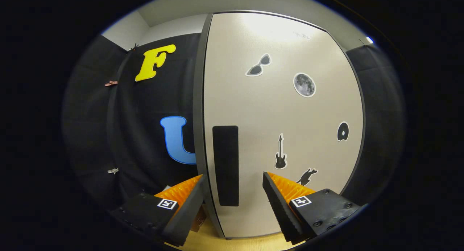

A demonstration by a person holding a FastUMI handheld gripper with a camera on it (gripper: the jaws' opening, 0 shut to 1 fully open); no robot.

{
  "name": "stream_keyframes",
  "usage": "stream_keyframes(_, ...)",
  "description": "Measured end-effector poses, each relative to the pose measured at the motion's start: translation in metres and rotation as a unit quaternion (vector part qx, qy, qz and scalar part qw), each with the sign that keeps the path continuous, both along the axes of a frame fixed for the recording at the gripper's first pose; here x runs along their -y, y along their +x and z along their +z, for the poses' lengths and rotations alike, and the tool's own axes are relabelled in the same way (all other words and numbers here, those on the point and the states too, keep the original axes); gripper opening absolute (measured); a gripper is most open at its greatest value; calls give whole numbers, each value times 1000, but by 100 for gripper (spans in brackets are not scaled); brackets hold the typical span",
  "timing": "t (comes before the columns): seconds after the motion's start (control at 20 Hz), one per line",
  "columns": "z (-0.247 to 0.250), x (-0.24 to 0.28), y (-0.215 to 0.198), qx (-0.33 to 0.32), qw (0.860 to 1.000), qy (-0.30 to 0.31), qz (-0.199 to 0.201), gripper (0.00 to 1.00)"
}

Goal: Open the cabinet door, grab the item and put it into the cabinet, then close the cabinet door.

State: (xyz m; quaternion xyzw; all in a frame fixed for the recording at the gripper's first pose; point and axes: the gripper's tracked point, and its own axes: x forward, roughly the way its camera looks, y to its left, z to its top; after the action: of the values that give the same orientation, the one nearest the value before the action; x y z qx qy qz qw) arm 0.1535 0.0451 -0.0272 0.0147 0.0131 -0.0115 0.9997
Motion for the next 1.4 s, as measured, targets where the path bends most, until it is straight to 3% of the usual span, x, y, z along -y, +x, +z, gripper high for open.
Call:
stream_keyframes(0.15, 2, 0, 6, 7, 1000, -4, -7, 97)
stream_keyframes(0.25, 0, -2, 10, 7, 1000, -8, -7, 89)
stream_keyframes(0.4, -5, -4, 16, -2, 1000, -12, -12, 89)
stream_keyframes(0.65, -5, -9, 19, 4, 1000, -18, -15, 44)
stream_keyframes(0.8, -6, -7, 17, -4, 999, -24, -28, 31)
stream_keyframes(0.85, -6, -7, 14, -9, 999, -19, -26, 21)
stream_keyframes(1.4, 1, -1, -35, -9, 1000, -18, -6, 20)
